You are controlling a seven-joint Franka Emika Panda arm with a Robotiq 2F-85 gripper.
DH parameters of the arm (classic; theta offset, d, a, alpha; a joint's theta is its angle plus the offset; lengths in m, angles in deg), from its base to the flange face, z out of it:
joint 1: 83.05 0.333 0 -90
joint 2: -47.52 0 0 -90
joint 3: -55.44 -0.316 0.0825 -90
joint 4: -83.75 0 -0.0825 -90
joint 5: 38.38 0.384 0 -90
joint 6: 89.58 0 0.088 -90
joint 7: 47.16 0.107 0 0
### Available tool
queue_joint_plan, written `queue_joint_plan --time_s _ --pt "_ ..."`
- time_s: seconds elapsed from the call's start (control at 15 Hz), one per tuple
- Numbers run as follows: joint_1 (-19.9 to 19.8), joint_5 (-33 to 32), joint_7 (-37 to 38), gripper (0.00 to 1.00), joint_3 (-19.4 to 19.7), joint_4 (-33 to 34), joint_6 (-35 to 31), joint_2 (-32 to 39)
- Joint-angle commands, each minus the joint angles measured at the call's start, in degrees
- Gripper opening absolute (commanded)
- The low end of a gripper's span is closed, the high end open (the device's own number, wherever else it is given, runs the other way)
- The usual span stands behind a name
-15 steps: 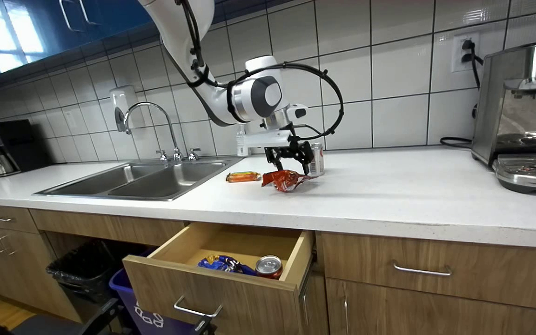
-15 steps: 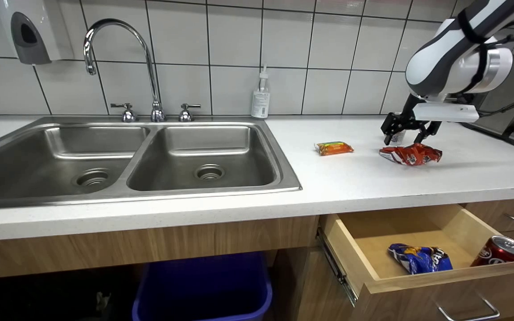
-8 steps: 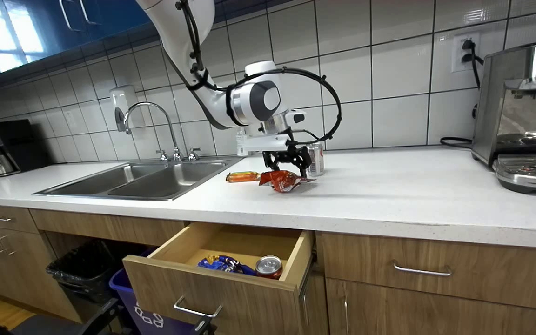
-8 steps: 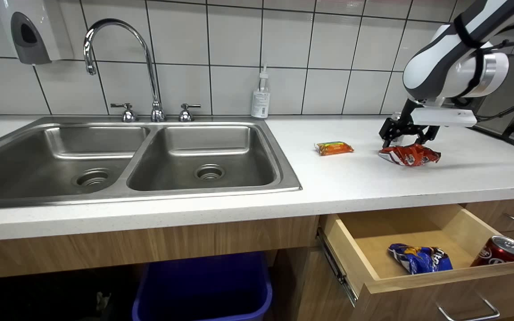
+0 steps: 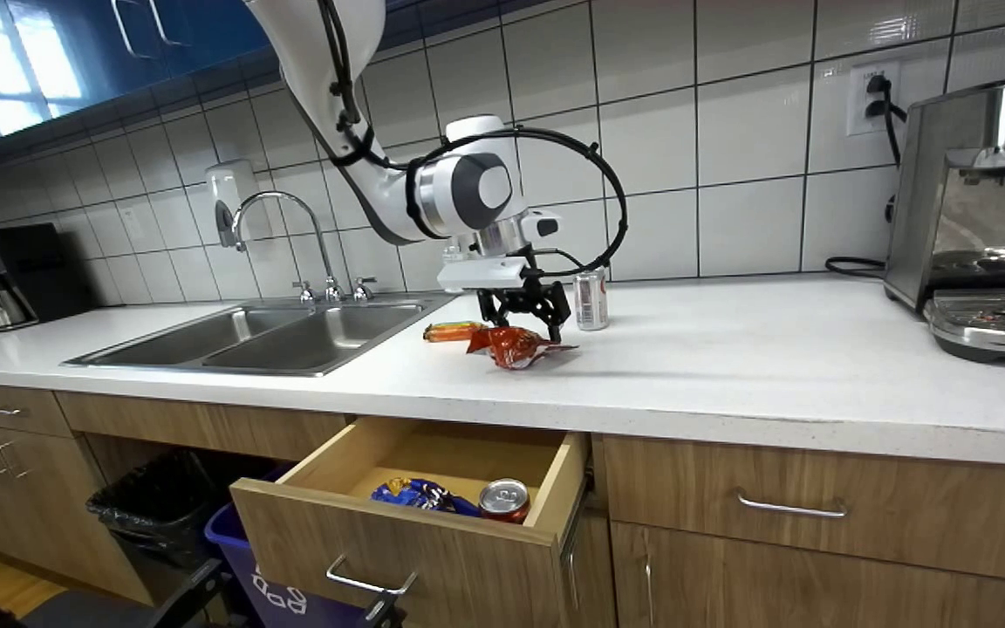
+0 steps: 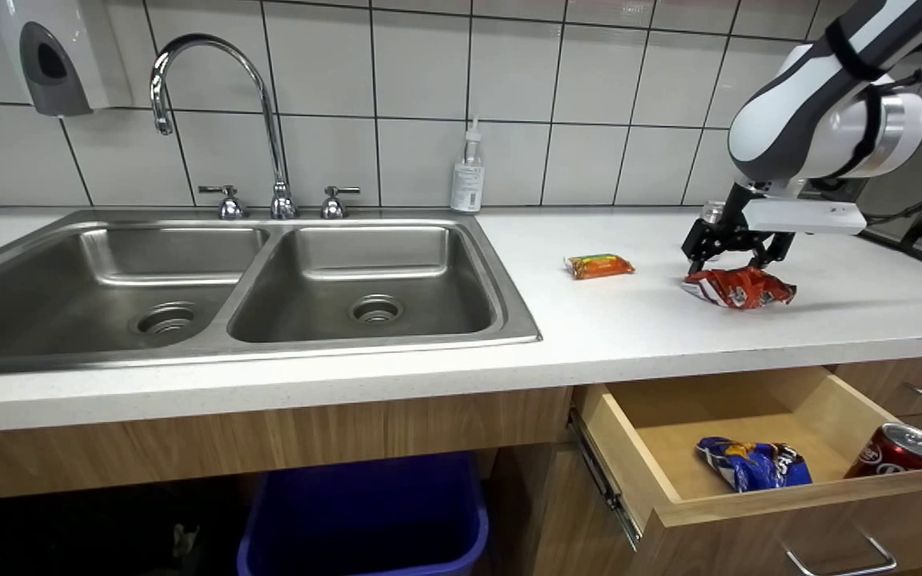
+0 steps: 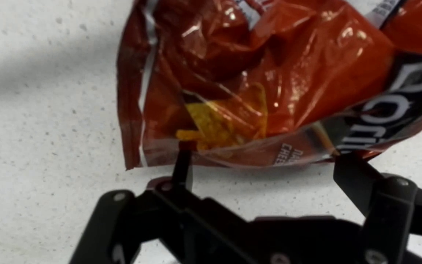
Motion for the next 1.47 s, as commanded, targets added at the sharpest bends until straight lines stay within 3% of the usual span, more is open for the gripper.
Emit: queue_joint_plan --time_s 0.0,1.4 --pt "0.63 0.11 0.78 1.0 -0.08 -7.05 -0.86 -5.04" --pt "4.7 -1.68 3.08 1.0 0.15 -28.59 -4.16 -19.59"
